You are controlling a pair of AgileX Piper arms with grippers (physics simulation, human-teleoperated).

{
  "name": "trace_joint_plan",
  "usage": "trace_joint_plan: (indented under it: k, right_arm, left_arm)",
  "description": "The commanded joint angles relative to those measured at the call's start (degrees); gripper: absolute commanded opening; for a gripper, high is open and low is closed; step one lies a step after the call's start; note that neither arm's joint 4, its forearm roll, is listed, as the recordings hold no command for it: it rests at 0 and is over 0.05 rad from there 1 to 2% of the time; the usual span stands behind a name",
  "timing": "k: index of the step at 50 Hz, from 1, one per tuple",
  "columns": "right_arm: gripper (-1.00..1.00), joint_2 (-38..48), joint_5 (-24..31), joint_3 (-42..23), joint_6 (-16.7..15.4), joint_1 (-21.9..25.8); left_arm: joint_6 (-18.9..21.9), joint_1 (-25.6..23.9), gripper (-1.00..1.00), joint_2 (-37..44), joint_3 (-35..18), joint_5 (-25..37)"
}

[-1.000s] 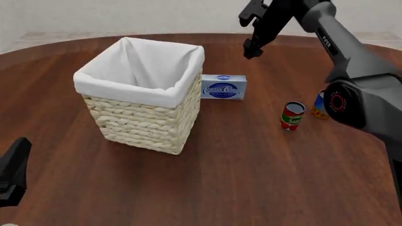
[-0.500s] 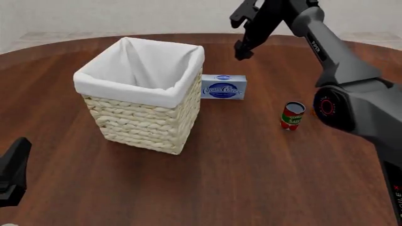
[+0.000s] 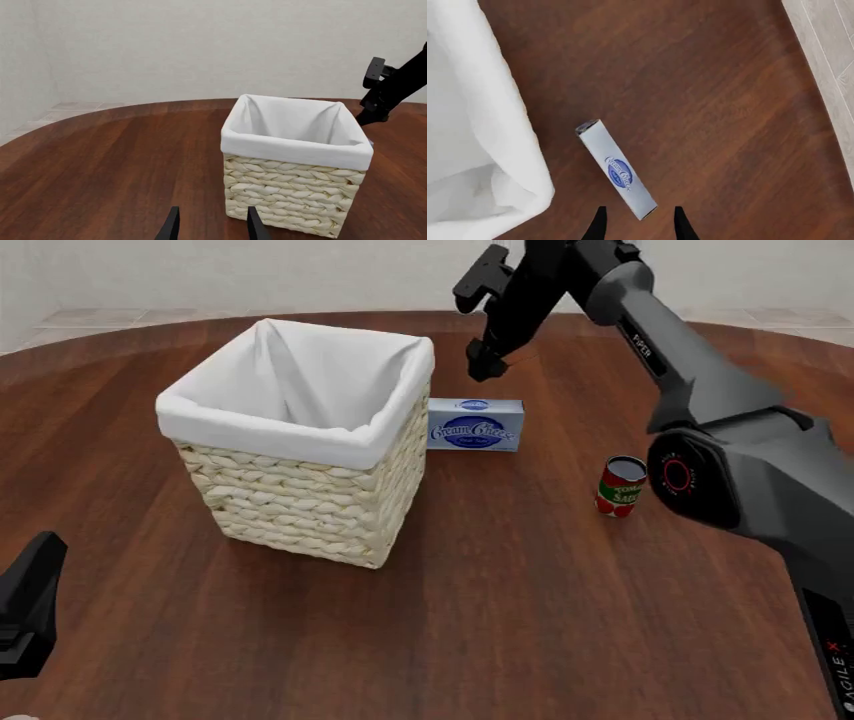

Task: Pick up the cream cheese box, and put it in the basket.

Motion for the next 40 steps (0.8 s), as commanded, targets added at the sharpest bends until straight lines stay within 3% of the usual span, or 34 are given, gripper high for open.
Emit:
trace_joint_plan:
  k: [1, 18, 40]
  right_arm:
    - [1.0, 0.8, 0.0, 0.1, -1.1, 0.8]
    - [1.0, 4.5, 0.0, -1.6, 0.0, 0.9]
    - [1.0, 8.6, 0.0, -2.4, -0.9, -1.0]
  left_arm:
    - [0.0, 0.0, 1.0, 0.0, 0.0, 0.0]
    - [0.0, 0.0, 1.0, 0.0, 0.0, 0.0]
    - [0.0, 0.0, 1.0, 0.0, 0.0, 0.0]
